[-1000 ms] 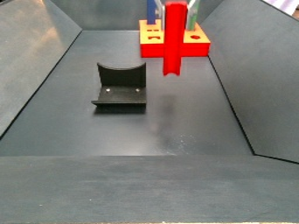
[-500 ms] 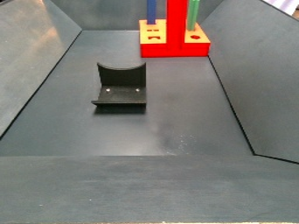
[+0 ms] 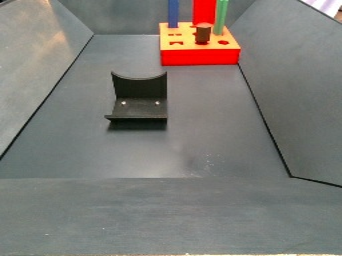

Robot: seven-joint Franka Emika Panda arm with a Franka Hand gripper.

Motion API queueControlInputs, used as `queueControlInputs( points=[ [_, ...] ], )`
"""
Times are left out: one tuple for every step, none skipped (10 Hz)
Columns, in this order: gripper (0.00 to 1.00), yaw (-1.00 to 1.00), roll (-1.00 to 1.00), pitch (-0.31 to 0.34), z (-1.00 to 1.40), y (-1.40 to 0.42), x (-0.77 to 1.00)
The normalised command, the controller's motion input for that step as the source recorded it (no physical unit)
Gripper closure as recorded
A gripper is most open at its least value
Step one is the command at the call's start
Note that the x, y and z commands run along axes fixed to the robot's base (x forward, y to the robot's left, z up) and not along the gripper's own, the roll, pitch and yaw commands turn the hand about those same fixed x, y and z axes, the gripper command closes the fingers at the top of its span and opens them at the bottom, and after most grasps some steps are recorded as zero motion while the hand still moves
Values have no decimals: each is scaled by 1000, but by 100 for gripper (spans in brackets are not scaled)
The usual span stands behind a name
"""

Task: Pick up the arch object. Move up. Move to above the board. Insert the arch object.
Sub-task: Move to above the board, then insert the arch object.

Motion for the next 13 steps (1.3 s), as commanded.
queueControlInputs(
  points=[
    [100,-180,37,-3,161,-1000,34],
    [100,-98,51,4,173,-1000,35],
    [100,-60,16,21,184,-1000,35],
    [100,-31,1,42,186,-1000,38],
    [100,-15,-8,59,190,-1000,43],
    [100,-2,-7,81,193,-1000,57],
    [100,3,5,99,197,-1000,74],
    [100,4,3,123,203,-1000,103],
    [100,5,2,140,182,-862,118],
    [100,9,16,145,115,-491,103],
    [100,11,24,137,65,-255,92],
    [100,0,9,0,-29,0,-69],
    [100,0,7,43,-6,0,126]
  ],
)
